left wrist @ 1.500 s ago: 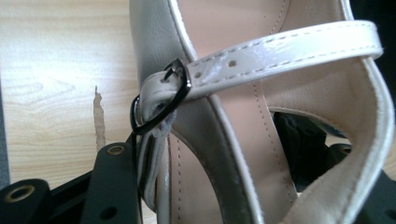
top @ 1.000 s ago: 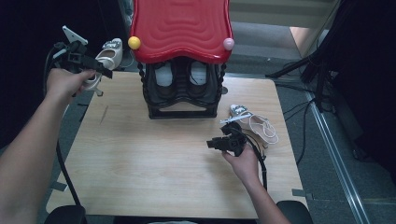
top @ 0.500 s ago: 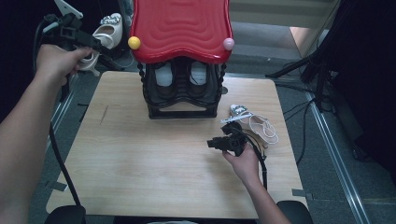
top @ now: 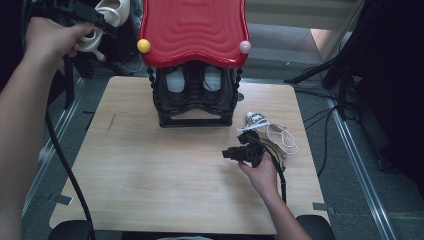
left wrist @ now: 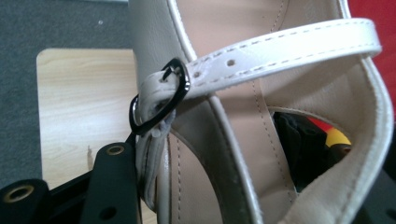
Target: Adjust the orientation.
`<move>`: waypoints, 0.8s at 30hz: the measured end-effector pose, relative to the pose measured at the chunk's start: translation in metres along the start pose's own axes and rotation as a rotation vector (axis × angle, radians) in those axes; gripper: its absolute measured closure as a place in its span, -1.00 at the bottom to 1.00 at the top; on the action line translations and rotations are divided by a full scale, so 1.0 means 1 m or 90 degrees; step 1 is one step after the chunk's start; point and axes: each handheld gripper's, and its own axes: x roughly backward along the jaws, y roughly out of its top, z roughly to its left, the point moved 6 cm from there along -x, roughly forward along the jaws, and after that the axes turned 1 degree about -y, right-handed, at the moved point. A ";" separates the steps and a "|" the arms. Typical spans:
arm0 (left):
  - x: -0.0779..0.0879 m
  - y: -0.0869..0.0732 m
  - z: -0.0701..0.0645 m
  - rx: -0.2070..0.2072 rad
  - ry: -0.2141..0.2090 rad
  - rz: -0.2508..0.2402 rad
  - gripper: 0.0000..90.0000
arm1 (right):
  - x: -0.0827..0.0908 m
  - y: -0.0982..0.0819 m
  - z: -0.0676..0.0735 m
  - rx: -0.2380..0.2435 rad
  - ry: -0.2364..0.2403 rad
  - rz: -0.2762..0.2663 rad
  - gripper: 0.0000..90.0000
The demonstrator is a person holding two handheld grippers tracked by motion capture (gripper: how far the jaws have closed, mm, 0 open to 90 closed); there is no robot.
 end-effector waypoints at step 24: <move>0.000 0.041 -0.105 -0.061 -0.008 -0.007 -0.03 | 0.004 0.001 0.001 0.000 0.006 -0.007 0.49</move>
